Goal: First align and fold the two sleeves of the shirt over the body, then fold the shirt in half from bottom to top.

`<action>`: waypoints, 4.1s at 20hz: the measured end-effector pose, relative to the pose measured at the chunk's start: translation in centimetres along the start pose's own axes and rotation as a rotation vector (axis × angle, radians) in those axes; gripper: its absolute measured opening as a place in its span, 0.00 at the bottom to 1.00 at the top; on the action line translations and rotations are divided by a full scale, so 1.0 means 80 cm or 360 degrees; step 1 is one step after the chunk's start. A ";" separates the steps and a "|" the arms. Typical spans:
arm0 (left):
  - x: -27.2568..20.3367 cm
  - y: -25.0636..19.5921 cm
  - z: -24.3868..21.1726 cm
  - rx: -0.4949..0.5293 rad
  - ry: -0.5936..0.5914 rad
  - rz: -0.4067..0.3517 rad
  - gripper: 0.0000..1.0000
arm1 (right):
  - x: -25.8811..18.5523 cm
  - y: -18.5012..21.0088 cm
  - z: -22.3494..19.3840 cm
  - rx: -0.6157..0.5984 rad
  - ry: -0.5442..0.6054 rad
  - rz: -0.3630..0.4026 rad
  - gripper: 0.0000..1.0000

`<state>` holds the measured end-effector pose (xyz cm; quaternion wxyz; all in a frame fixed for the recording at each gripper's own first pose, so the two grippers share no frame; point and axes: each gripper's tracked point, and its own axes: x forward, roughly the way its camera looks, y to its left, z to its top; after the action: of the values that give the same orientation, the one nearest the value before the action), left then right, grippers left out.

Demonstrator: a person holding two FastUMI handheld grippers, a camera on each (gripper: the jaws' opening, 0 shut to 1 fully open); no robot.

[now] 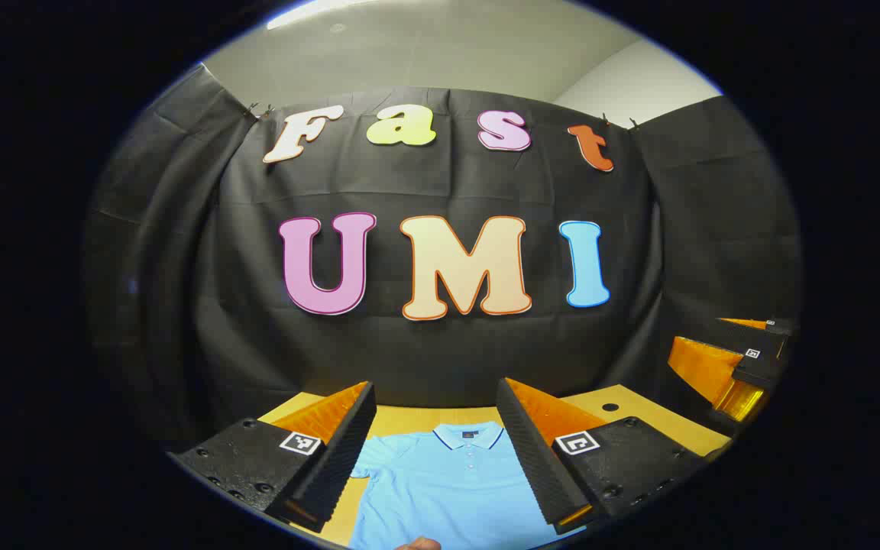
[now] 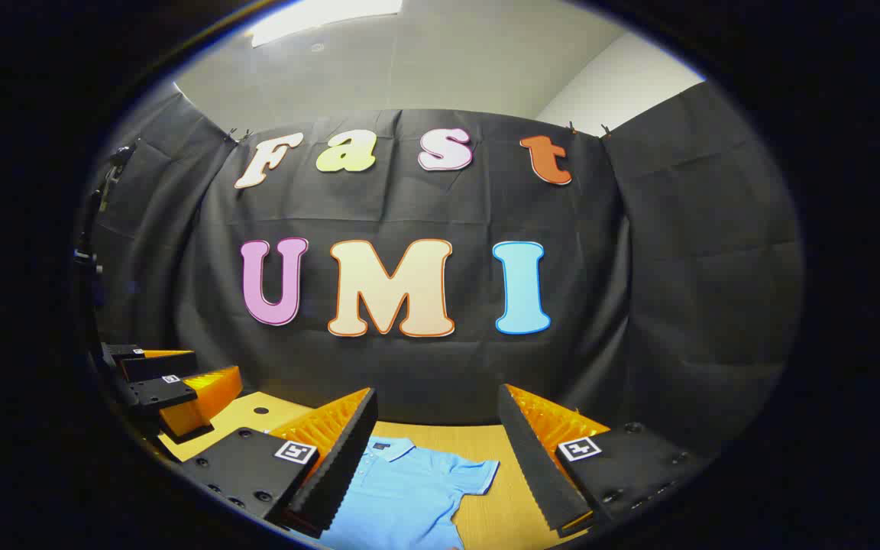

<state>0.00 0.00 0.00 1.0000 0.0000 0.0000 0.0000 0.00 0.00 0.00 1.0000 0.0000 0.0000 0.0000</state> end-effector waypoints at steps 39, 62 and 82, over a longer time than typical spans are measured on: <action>0.076 0.089 -0.039 0.0053 0.0086 0.0079 0.95 | 0.252 -0.093 -0.349 -0.0119 0.0816 -0.0284 0.99; 0.115 0.119 -0.087 0.0109 0.0227 0.0101 0.97 | 0.256 -0.073 -0.488 0.0233 0.1312 -0.0299 0.03; 0.151 0.183 -0.178 -0.0018 0.0402 0.0290 0.97 | 0.257 0.109 -0.403 0.0156 0.0997 0.0175 0.99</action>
<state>12.08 14.66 -14.25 0.9879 -0.0056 0.1259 0.0908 20.56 8.74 -32.22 0.9487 0.0482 0.3077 0.0539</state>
